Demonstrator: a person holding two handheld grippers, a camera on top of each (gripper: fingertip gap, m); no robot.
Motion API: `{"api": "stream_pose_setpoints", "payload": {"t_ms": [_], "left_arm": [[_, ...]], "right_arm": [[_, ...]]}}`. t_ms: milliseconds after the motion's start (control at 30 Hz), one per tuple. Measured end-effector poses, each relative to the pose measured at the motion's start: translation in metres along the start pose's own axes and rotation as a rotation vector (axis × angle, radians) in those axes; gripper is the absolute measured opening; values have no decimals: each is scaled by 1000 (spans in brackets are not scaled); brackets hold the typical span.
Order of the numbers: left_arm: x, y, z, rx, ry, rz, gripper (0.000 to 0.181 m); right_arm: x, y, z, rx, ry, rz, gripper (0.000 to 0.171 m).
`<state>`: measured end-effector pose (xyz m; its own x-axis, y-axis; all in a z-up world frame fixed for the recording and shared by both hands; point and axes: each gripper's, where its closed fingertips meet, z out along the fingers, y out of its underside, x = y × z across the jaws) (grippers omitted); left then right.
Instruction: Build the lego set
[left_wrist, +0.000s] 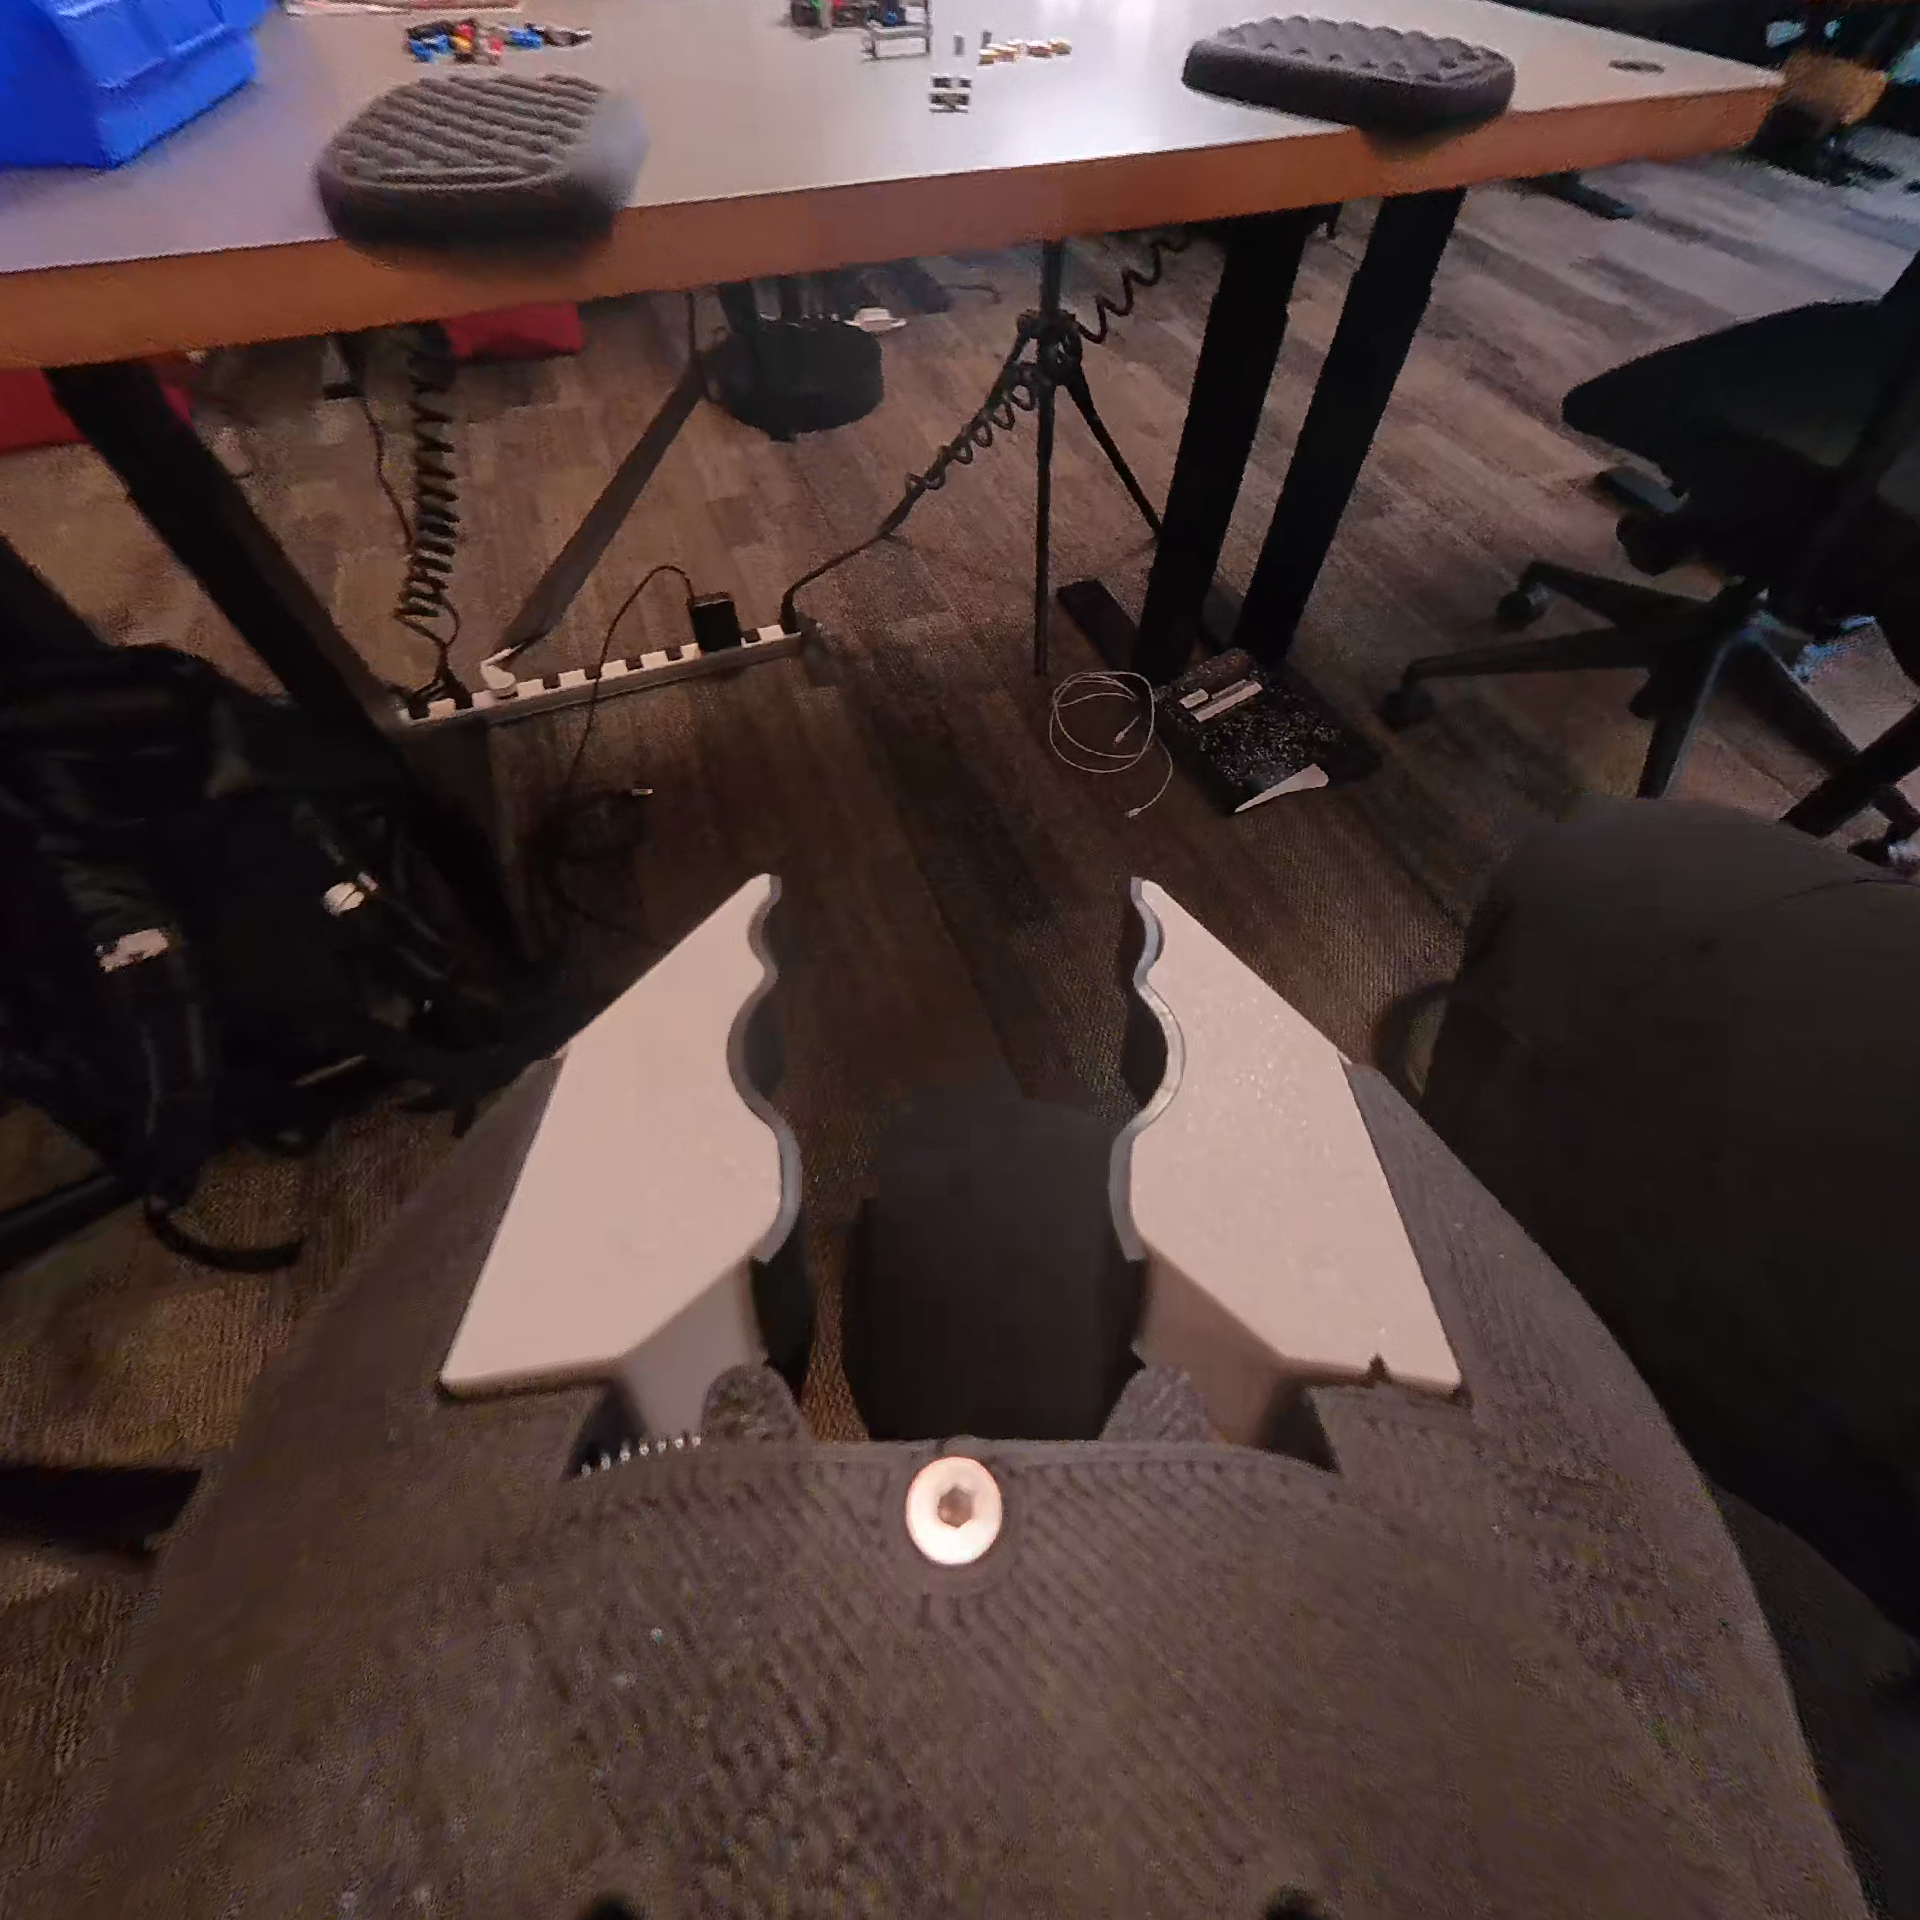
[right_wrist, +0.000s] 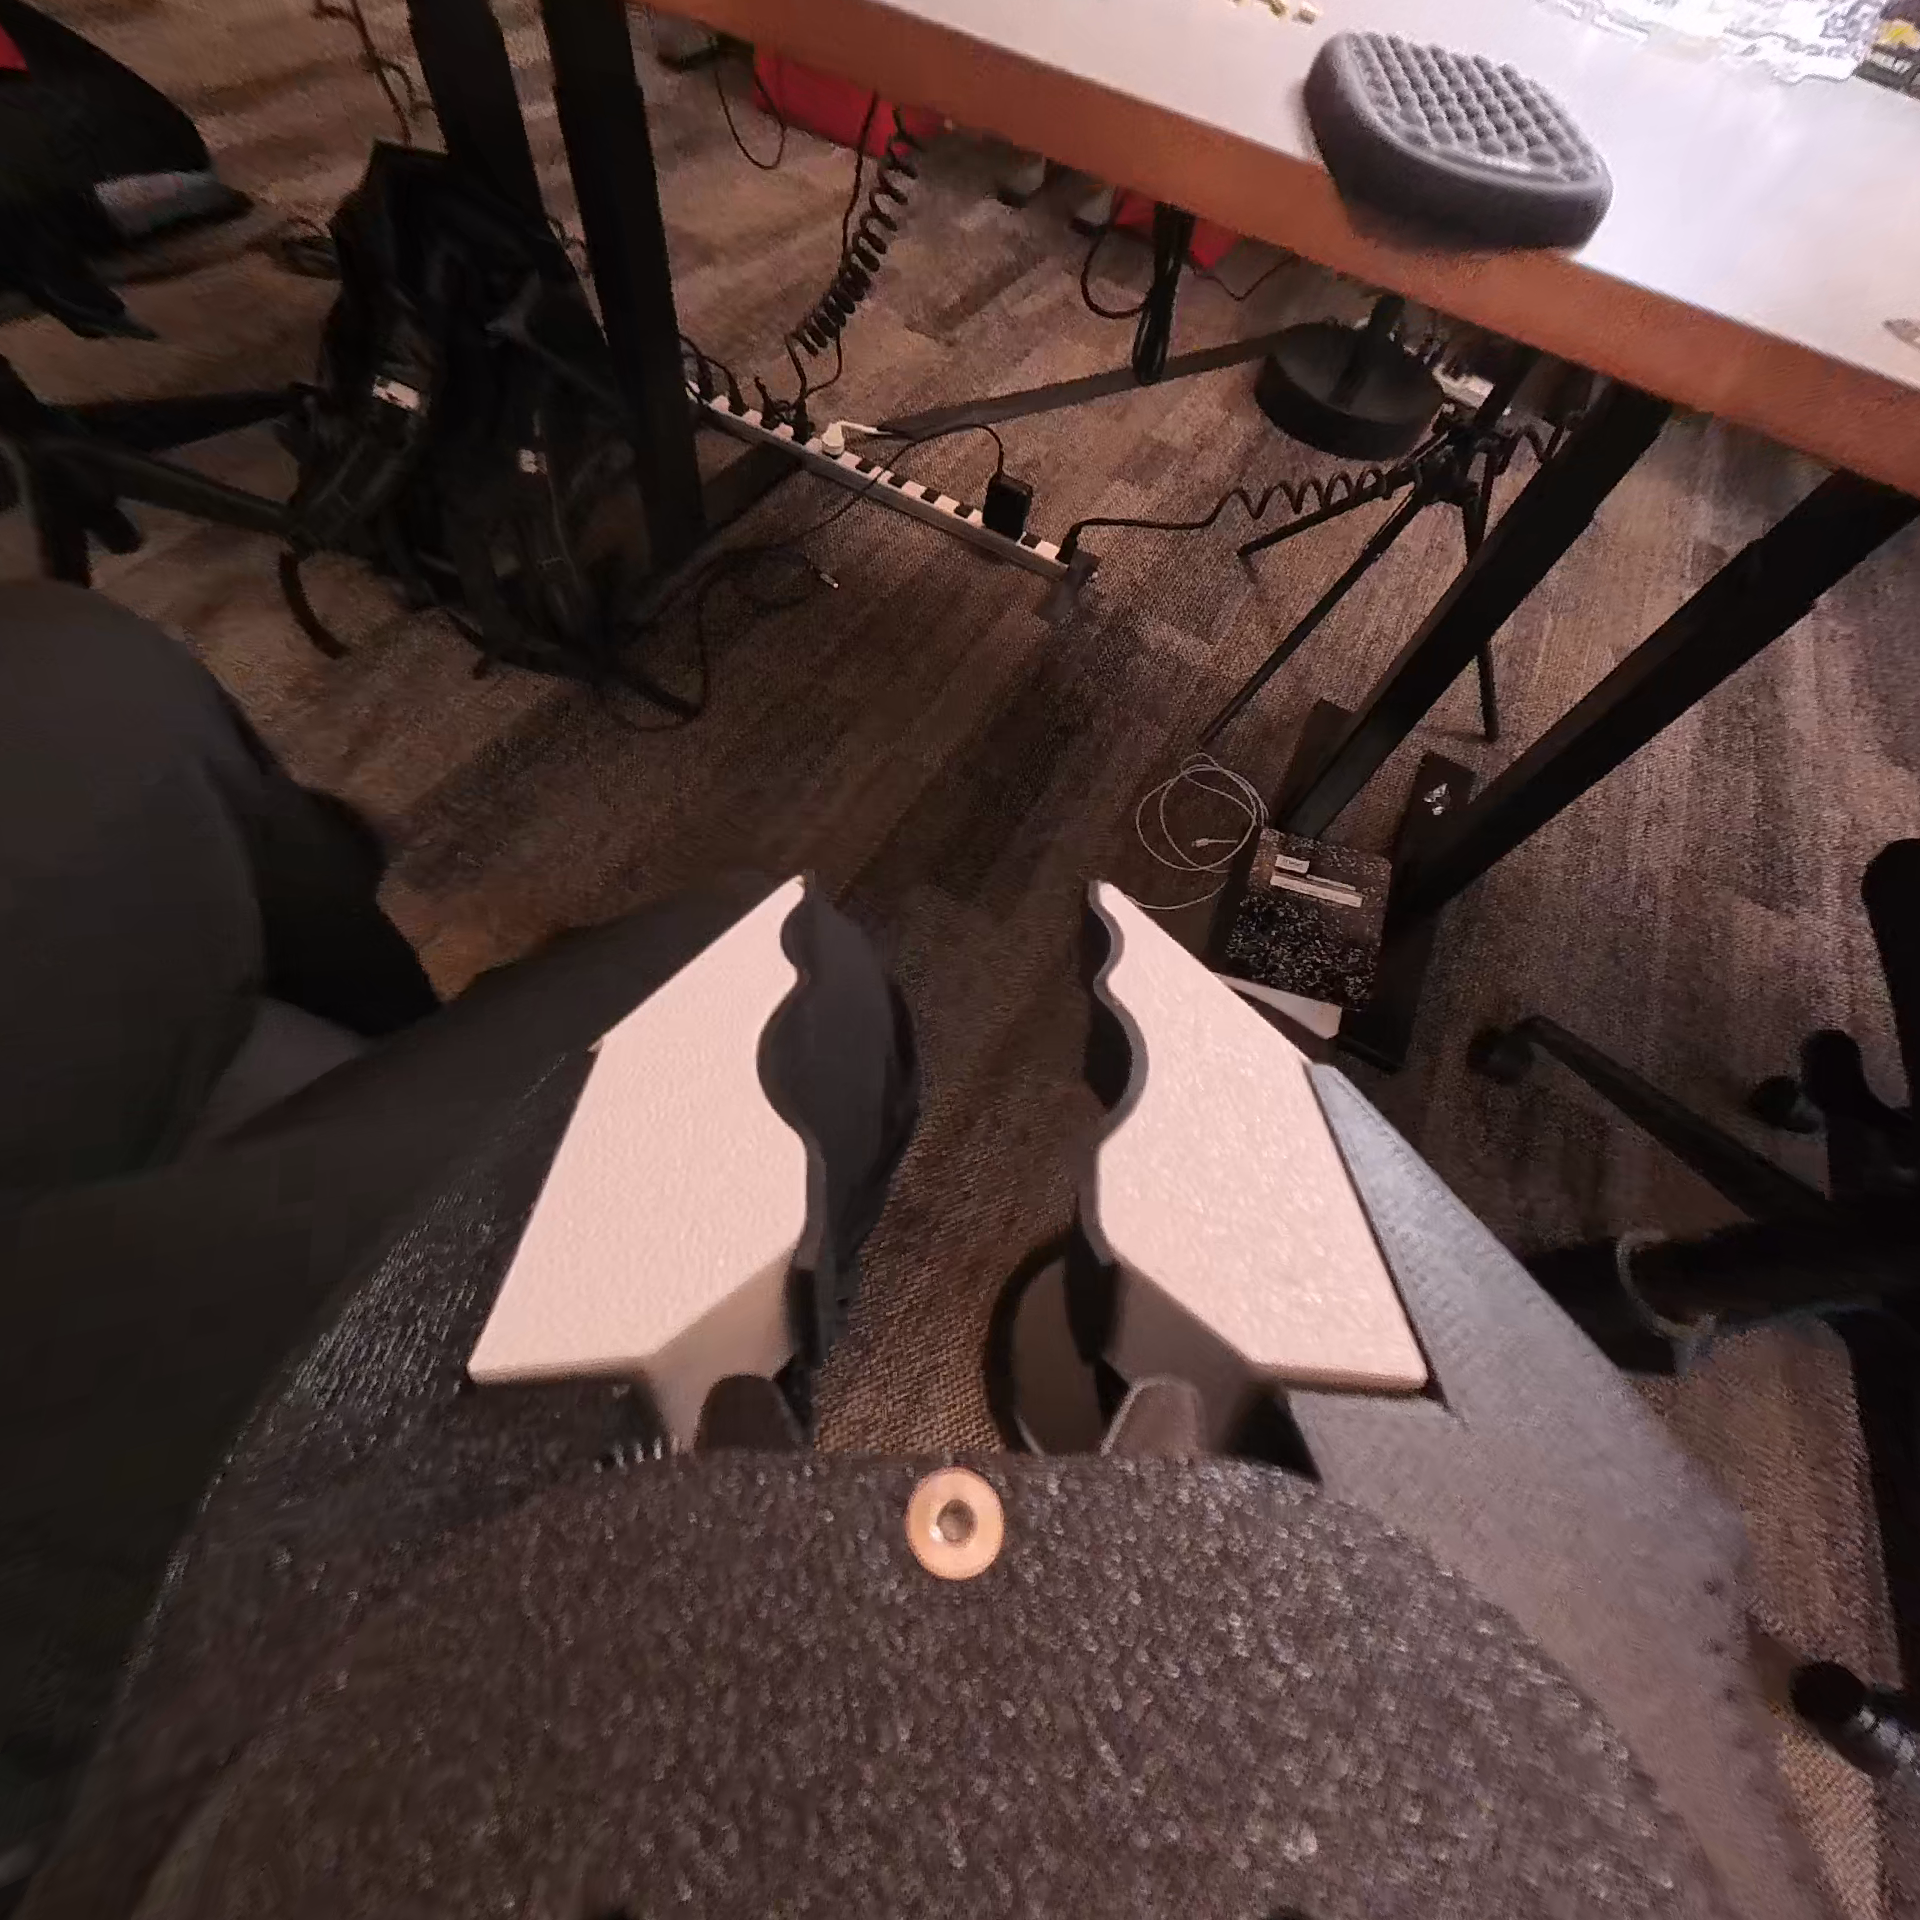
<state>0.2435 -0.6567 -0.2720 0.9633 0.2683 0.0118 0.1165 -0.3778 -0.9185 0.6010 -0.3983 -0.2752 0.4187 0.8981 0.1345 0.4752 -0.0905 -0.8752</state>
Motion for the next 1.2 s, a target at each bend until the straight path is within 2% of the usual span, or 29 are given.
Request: {"api": "stream_pose_setpoints", "payload": {"t_ms": [33, 200, 367, 433, 500, 567, 667, 900, 1000, 1100, 1200], "left_arm": [[4, -3, 16, -2, 15, 17, 62], [22, -23, 120, 45, 100, 115, 64], [36, -5, 238, 12, 237, 191, 65], [41, -11, 269, -4, 301, 174, 65], [45, -29, 282, -23, 338, 152, 65], [42, -57, 277, -42, 345, 129, 63], [31, -114, 250, -79, 336, 52, 63], [-12, -315, 151, -80, 277, -43, 67], [-36, -386, 111, -58, 248, -20, 67], [-60, -423, 84, -35, 200, -17, 66], [-71, -431, 73, -22, 177, -59, 66]], "right_arm": [[7, 5, 11, -8, 2, -3, 48], [46, 32, 75, -76, 35, -5, 49], [78, 51, 140, -160, 92, 21, 53], [82, 44, 158, -185, 101, 50, 55], [78, 27, 167, -215, 85, 98, 57], [68, -2, 166, -236, 58, 149, 59], [55, -64, 147, -265, 28, 199, 59], [68, -255, 79, -287, 36, 239, 68], [86, -315, 57, -256, 49, 208, 67], [109, -354, 43, -203, 92, 163, 65], [123, -370, 36, -177, 119, 143, 64]]}}
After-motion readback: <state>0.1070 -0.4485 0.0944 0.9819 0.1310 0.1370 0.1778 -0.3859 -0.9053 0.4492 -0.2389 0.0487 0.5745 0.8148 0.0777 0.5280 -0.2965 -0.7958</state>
